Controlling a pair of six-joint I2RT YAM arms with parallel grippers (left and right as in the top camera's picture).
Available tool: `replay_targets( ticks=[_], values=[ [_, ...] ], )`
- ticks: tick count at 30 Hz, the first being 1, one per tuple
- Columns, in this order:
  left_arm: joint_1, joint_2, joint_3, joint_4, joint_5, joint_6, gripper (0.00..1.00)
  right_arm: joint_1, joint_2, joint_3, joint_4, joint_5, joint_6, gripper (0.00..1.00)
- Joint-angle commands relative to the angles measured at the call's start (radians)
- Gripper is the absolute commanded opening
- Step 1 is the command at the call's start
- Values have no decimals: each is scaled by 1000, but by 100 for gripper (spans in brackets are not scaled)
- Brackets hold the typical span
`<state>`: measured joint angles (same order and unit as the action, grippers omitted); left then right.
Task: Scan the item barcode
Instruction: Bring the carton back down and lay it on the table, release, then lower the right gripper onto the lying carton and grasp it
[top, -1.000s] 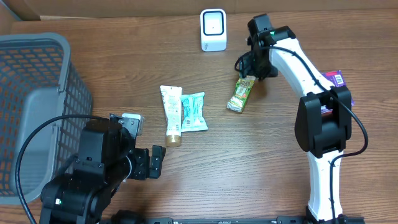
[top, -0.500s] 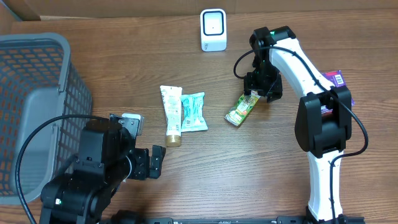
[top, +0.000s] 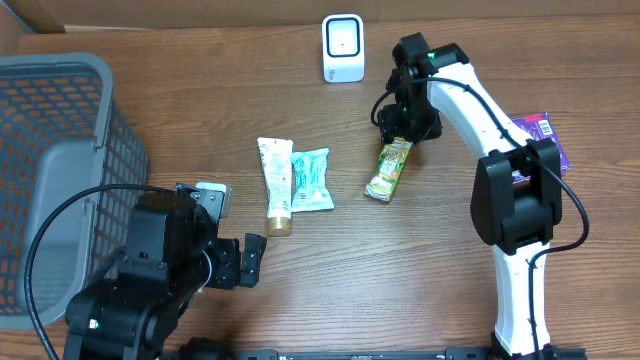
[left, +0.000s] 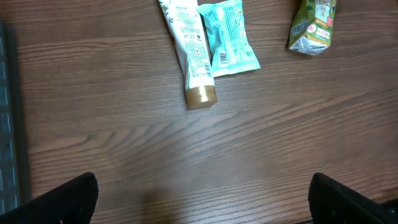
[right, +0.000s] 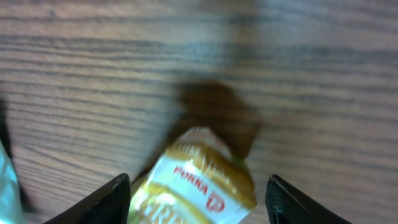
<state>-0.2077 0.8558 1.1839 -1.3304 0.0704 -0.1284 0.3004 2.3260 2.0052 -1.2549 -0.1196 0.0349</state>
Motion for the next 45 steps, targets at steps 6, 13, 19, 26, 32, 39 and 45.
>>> replay_targets(
  ticks=[6,13,19,26,32,39,45],
  values=[
    [5,2,2,3,-11,-10,100,-10,3,58,-125,13,47,57],
    [5,2,2,3,-11,-10,100,-10,-146,130,-178,77,234,44],
    [5,2,2,3,-11,-10,99,-9,-158,71,-175,70,106,43],
    [5,2,2,3,-11,-10,100,21,-159,-43,-335,-50,115,4],
    [5,2,2,3,-11,-10,100,141,-192,-108,-345,137,270,4],
    [5,2,2,3,-11,-10,100,277,-416,-484,-94,240,353,4],
    [5,2,2,3,-11,-10,99,287,-437,-613,64,222,296,4]
  ],
)
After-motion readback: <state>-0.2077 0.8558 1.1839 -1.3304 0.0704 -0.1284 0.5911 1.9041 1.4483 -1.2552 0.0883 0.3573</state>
